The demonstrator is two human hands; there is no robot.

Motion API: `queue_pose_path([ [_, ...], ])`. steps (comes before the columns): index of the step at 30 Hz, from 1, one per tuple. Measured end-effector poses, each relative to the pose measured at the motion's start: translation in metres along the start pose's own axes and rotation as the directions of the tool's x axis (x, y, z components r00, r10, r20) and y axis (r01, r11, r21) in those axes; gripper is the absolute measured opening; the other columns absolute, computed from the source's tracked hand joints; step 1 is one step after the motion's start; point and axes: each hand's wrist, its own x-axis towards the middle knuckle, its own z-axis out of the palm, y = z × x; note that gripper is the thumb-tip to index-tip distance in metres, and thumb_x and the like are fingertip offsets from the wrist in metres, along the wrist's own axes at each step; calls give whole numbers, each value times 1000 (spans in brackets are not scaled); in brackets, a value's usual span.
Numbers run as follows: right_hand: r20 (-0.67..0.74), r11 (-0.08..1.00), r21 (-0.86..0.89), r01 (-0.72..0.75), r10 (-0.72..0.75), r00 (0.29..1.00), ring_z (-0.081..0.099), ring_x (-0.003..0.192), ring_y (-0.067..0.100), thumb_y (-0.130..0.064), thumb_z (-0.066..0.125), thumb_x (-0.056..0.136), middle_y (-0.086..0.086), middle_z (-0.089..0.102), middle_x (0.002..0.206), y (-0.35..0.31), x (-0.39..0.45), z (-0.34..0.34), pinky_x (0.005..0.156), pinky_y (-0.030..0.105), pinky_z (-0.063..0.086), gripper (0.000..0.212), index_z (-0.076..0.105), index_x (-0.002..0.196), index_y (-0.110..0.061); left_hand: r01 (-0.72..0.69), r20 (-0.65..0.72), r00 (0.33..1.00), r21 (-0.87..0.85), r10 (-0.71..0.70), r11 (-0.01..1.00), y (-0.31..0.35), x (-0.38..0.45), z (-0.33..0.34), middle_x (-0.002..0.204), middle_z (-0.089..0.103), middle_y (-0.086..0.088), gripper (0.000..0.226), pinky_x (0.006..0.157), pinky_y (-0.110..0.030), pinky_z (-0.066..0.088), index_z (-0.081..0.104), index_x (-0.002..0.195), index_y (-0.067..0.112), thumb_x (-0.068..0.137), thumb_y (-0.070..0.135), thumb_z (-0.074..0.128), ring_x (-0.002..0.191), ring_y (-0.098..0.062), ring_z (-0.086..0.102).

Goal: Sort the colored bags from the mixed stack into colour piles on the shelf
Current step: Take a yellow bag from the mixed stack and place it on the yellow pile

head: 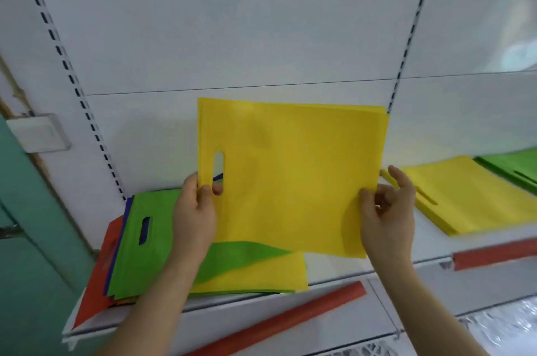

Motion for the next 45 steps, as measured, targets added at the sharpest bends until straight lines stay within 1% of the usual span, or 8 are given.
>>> queue_pose_path([
  [6, -176, 975, -219, -40, 1, 984, 62, 86, 1, -39, 57, 102, -23, 66, 98, 11, -18, -82, 70, 39, 51, 9, 57, 109, -45, -22, 218, 975, -82, 40, 996, 15, -37, 68, 81, 63, 2, 28, 48, -25, 36, 61, 94, 28, 111, 19, 41, 51, -11, 46],
  [12, -247, 926, -373, -60, -37, 968, 59, 93, -3, -25, 59, 106, -21, 65, 104, 33, -25, -185, 78, 24, 44, 19, 72, 118, -33, -103, 266, 952, -186, 151, 977, 57, -85, 146, 106, 72, 16, 48, 57, -12, 44, 45, 150, 34, 109, 10, 46, 72, -13, 60],
  [20, -180, 878, -470, -91, 5, 984, 56, 97, -3, -3, 55, 100, -12, 58, 116, 86, -2, -338, 74, 33, 43, 44, 65, 137, -25, -169, 334, 919, -146, 209, 975, 129, -169, 266, 117, 70, 10, 29, 65, -22, 43, 54, 130, 36, 110, 17, 46, 93, -5, 66],
  [23, -211, 852, -515, -96, -17, 977, 58, 89, 1, 1, 57, 98, -10, 61, 109, 113, 12, -391, 70, 23, 41, 42, 71, 127, -25, -178, 373, 905, -103, 204, 979, 147, -202, 313, 113, 71, 2, 24, 62, -32, 40, 61, 127, 27, 109, 16, 48, 79, -16, 62],
  [26, -304, 842, -503, -194, 37, 952, 57, 88, 4, -3, 58, 98, -12, 66, 109, 136, 29, -426, 75, 24, 44, 36, 74, 119, -26, -181, 423, 888, -39, 181, 983, 154, -226, 344, 124, 70, 1, 26, 76, -33, 48, 66, 129, 21, 109, 15, 51, 101, -19, 65],
  [32, -195, 852, -513, -104, 2, 981, 65, 109, 22, -4, 58, 102, -4, 69, 127, 163, 78, -431, 95, 41, 53, 32, 74, 125, -18, -177, 429, 894, 67, 132, 982, 154, -228, 381, 133, 65, -1, 29, 90, -36, 53, 66, 134, 20, 109, 18, 53, 119, -20, 62],
  [39, 150, 780, -625, 10, 107, 983, 61, 98, 21, -3, 52, 95, -4, 44, 152, 194, 162, -392, 76, 30, 44, 64, 46, 157, -17, -187, 390, 914, 157, 113, 970, 138, -191, 420, 135, 65, -2, 33, 93, -38, 53, 66, 139, 18, 108, 18, 52, 115, -21, 62],
  [45, 229, 789, -603, 118, 29, 973, 58, 88, 18, -1, 55, 95, -1, 60, 142, 218, 250, -354, 78, 27, 43, 48, 66, 139, -16, -110, 286, 957, 210, 47, 972, 133, -154, 451, 128, 65, -4, 33, 89, -38, 53, 67, 136, 15, 105, 12, 55, 105, -22, 63],
])
